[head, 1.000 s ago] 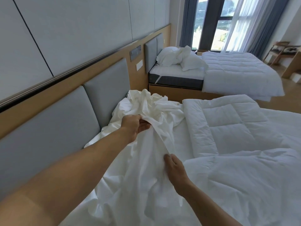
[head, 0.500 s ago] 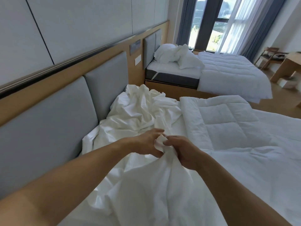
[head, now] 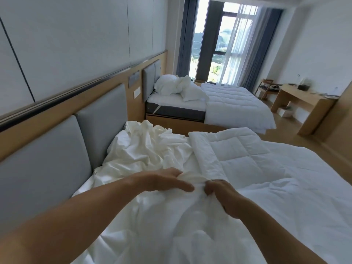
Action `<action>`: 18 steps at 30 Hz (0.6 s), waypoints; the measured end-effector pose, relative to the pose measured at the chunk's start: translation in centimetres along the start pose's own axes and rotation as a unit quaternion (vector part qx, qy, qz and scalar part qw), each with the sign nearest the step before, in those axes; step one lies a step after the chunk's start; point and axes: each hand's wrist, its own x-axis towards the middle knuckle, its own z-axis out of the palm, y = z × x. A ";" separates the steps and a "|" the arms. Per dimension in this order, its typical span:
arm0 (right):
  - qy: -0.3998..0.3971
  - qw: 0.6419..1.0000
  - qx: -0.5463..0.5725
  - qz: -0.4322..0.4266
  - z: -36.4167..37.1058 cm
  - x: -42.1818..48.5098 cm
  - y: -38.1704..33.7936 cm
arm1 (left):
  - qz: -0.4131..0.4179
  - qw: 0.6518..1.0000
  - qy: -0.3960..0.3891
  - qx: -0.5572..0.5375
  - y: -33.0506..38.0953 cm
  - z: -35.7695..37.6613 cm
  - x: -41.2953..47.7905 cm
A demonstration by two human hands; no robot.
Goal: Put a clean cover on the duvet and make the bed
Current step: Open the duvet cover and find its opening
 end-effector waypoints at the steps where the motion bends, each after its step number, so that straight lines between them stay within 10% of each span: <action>1: -0.004 1.000 0.017 0.002 0.0 0.1 0.1 | -0.014 0.996 -0.033 0.078 0.2 0.1 -0.1; 4: -0.035 0.998 0.049 0.015 -0.1 0.1 1.2 | -0.026 0.982 -0.041 0.184 0.9 0.0 -0.1; 10: -0.108 0.986 0.119 0.043 -0.3 -0.5 2.3 | -0.010 0.992 -0.019 -0.124 1.0 -0.6 1.0; 18: -0.173 0.984 -0.049 -0.014 -5.3 1.2 0.0 | -0.052 0.992 -0.043 0.102 4.0 1.0 1.7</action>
